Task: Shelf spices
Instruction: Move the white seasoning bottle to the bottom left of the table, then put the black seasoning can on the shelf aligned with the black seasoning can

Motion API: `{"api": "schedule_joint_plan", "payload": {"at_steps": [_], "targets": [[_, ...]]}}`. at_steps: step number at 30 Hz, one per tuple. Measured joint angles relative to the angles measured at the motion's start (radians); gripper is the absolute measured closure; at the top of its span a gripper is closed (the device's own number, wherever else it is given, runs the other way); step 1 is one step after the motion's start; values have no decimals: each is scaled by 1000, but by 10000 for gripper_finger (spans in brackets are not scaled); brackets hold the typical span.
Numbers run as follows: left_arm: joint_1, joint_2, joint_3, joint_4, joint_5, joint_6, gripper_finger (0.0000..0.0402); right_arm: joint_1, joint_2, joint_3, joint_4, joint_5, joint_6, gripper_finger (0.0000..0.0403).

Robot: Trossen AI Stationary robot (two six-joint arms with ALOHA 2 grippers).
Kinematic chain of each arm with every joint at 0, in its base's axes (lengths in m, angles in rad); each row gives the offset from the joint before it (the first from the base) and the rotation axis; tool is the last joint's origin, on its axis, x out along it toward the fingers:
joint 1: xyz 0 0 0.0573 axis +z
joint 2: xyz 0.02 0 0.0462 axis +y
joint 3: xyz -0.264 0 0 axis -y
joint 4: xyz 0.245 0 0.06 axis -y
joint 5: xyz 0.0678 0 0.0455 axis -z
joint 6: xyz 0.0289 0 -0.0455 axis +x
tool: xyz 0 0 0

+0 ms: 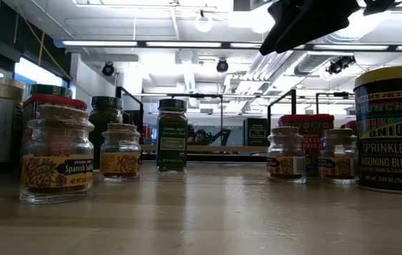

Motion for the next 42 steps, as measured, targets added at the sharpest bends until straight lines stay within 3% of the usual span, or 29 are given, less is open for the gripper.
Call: {"api": "schedule_joint_plan", "payload": {"at_steps": [9,13,18,20,23,26,31,35,42], "targets": [[19,-112,0,-3,12,25,128,0,0,0,0,0,1,217],[31,-224,1,-61,-105,9,128,0,0,0,0,0,0,217],[109,-329,2,-293,-258,-10,130,0,0,0,13,0,0,217],[162,-355,0,-349,-270,56,133,0,0,0,15,0,0,217],[258,-390,-29,-297,-288,232,145,0,0,0,15,0,0,217],[354,-401,-74,-249,-299,367,163,0,0,0,15,0,5,217],[475,-393,-198,-242,-185,515,205,0,0,0,15,0,22,217],[534,-395,-296,-162,-116,610,253,0,0,0,15,0,20,217],[589,-396,-401,-32,-99,694,346,0,0,0,15,0,22,217]]}}
